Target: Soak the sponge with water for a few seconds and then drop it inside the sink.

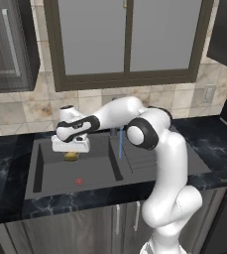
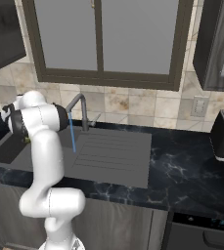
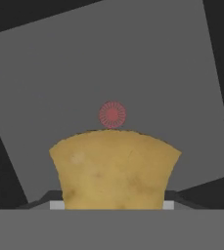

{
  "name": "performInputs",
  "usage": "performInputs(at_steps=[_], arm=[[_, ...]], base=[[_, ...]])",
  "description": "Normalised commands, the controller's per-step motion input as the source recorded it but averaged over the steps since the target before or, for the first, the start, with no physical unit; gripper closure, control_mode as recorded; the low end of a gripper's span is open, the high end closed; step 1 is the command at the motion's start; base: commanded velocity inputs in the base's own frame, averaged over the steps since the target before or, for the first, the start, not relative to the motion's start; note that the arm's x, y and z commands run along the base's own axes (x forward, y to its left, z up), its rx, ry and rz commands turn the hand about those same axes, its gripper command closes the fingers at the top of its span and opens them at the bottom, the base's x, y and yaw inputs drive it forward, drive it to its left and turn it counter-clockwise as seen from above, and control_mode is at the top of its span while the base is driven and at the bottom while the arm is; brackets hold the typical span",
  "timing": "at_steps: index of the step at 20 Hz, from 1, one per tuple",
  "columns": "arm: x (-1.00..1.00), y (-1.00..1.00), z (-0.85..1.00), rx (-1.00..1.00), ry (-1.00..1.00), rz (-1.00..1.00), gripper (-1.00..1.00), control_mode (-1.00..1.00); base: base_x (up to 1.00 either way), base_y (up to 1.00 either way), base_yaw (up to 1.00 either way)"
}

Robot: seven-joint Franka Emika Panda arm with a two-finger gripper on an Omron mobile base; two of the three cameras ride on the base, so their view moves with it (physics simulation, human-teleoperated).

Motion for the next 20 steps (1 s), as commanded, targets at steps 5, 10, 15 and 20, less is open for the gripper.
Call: performInputs(at_steps=[5,10,15,20], arm=[[0.02,0.0,-0.14,-0.01,0.0,0.0,1.0,-1.0],[0.15,0.0,-0.34,0.0,0.0,0.0,1.0,-1.0],[0.27,0.0,-0.49,0.0,-0.02,0.0,1.0,-1.0],[0.24,0.0,-0.47,0.0,0.0,0.0,1.0,-1.0]], base=[[0.0,0.0,0.0],[0.0,0.0,0.0],[0.0,0.0,0.0],[0.0,0.0,0.0]])
